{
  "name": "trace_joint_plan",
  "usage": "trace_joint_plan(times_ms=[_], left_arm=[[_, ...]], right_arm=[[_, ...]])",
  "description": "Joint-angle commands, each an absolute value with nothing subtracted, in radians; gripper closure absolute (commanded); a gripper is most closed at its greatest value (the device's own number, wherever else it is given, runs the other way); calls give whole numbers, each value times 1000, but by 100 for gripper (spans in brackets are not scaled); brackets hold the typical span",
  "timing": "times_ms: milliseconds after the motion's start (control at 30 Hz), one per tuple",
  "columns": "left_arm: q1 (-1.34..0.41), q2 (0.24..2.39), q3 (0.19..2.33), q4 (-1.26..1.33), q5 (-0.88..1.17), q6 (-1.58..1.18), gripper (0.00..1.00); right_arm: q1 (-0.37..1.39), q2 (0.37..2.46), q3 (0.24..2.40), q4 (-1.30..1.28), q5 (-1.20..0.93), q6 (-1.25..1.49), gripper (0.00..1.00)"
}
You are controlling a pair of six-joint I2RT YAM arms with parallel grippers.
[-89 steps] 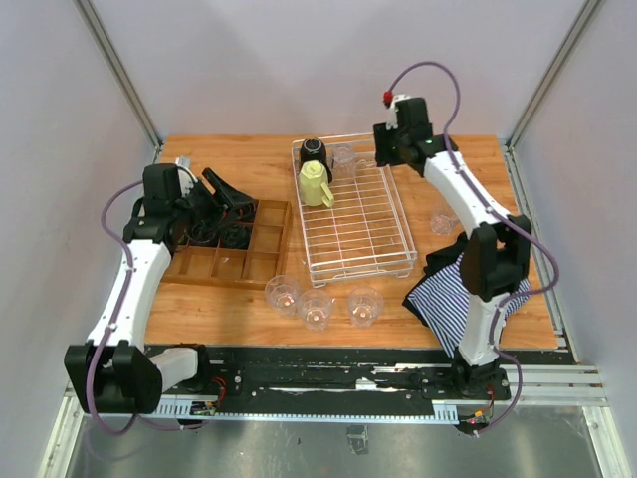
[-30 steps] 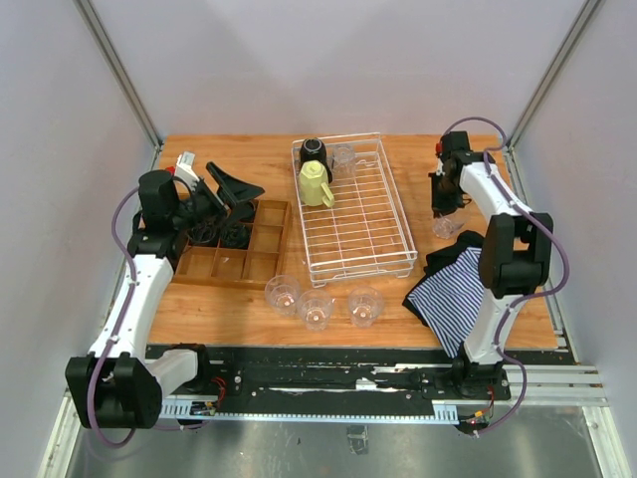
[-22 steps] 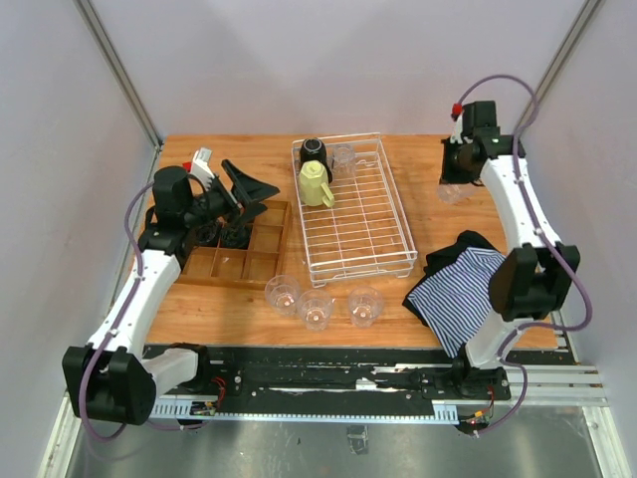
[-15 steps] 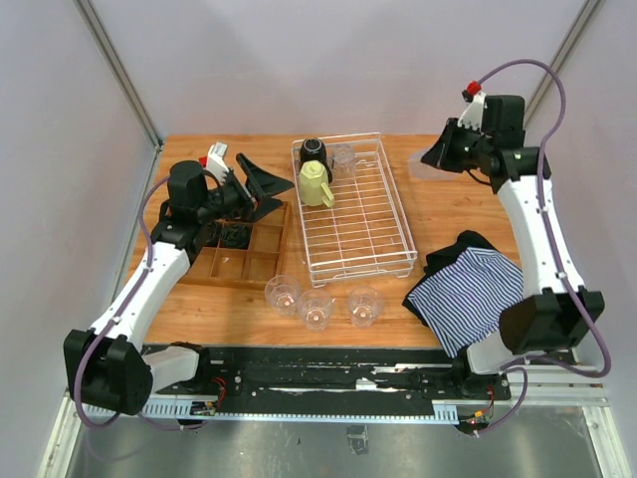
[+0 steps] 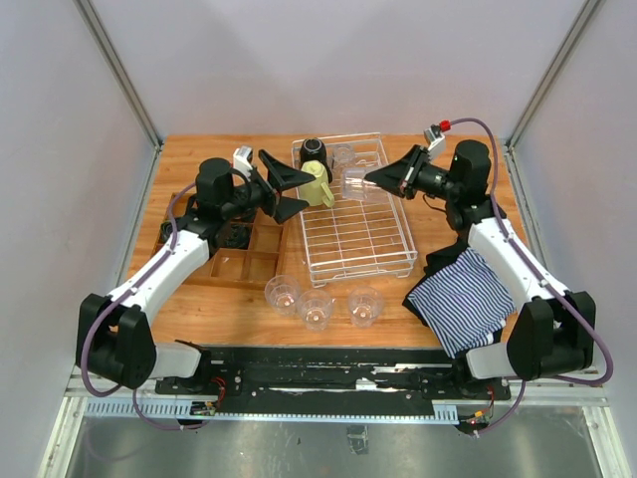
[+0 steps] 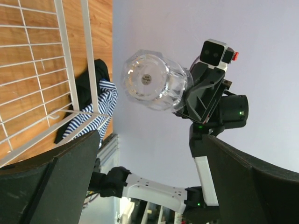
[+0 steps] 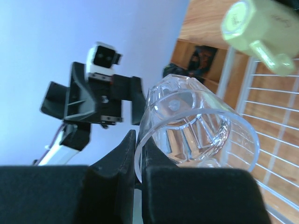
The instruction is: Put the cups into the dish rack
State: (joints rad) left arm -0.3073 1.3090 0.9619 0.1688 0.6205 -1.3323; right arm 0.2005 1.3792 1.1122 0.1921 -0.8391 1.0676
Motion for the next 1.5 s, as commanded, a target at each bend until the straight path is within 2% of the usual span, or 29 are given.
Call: trace_joint_plan(times_ms=[0, 833, 1133, 1267, 1333, 1367, 1467], left_arm=[[-347, 1319, 998, 221, 599, -1420, 0], [-402, 1371, 1036, 329, 538, -1530, 1], [-404, 1364, 1024, 345, 538, -1542, 11], [-408, 1364, 1023, 344, 547, -1539, 27], [-411, 1361, 1019, 345, 548, -1537, 43], [-411, 1358, 1016, 344, 547, -1536, 56], [-411, 1354, 1012, 339, 545, -1526, 74]], right_arm=[[247, 1339, 1070, 566, -874, 1316, 99], [408, 1406, 1072, 653, -801, 1389, 99], [417, 1417, 1060, 659, -787, 1376, 99], [424, 1427, 1058, 661, -778, 1370, 99], [425, 1433, 1058, 660, -776, 1366, 99], [425, 1436, 1059, 660, -776, 1365, 99], [426, 1442, 1057, 659, -777, 1359, 99]])
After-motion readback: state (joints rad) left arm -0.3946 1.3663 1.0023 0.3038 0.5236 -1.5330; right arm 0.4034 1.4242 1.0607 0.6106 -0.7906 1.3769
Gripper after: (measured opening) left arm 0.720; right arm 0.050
